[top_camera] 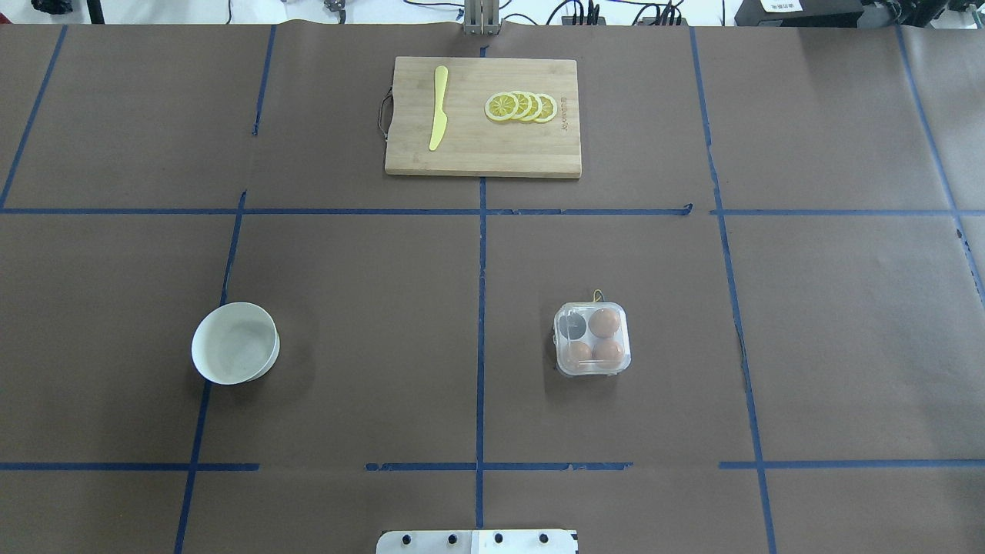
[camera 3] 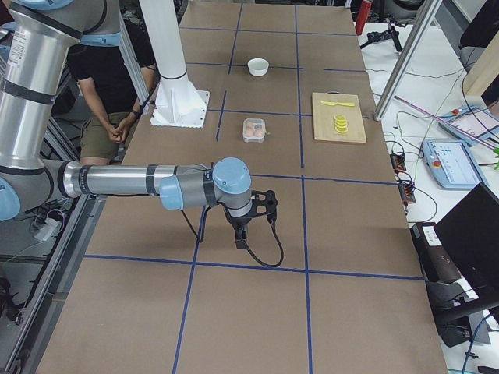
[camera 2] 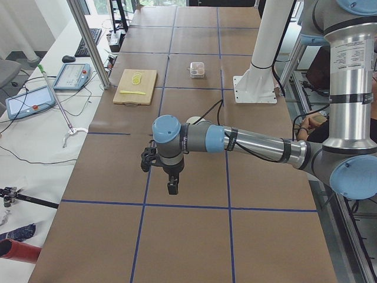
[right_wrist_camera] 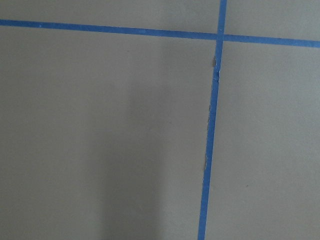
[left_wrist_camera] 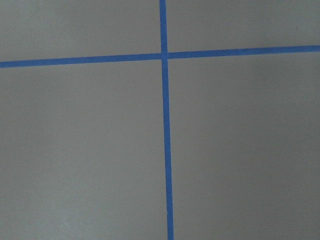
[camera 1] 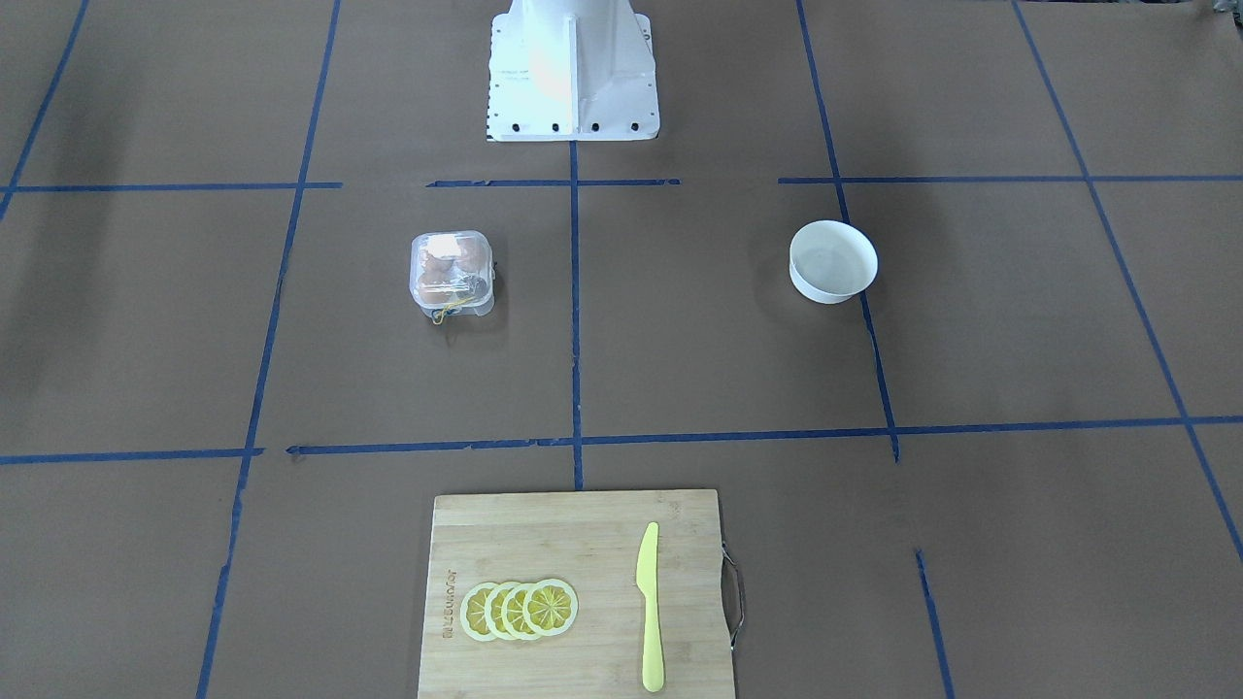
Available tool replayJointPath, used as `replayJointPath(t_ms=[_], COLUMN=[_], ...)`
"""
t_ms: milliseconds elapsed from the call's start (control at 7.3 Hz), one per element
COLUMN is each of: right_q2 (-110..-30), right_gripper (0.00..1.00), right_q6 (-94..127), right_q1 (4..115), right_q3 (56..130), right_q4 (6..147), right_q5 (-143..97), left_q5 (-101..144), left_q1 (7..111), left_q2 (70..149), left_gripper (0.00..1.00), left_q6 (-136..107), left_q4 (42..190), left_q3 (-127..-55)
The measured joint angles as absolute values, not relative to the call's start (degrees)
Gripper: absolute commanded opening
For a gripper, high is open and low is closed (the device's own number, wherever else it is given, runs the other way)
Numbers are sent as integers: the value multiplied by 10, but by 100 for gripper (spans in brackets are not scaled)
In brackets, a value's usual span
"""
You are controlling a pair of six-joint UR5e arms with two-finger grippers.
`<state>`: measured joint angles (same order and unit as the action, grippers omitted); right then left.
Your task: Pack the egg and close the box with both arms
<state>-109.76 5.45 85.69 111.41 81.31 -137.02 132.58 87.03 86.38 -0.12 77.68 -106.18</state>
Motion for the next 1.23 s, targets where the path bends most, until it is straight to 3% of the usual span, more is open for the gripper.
replayJointPath(t_ms=[1233], right_q2=[-1095], right_gripper=[100], right_q6=[50], right_q1=[857], right_q3=[1112], right_q4=[814], right_q5=[-1369], left_q5=[1324], left_q1=[873], left_q2=[826], left_gripper=[100], left_q6=[49], left_q4=[773], left_q3=[-1049])
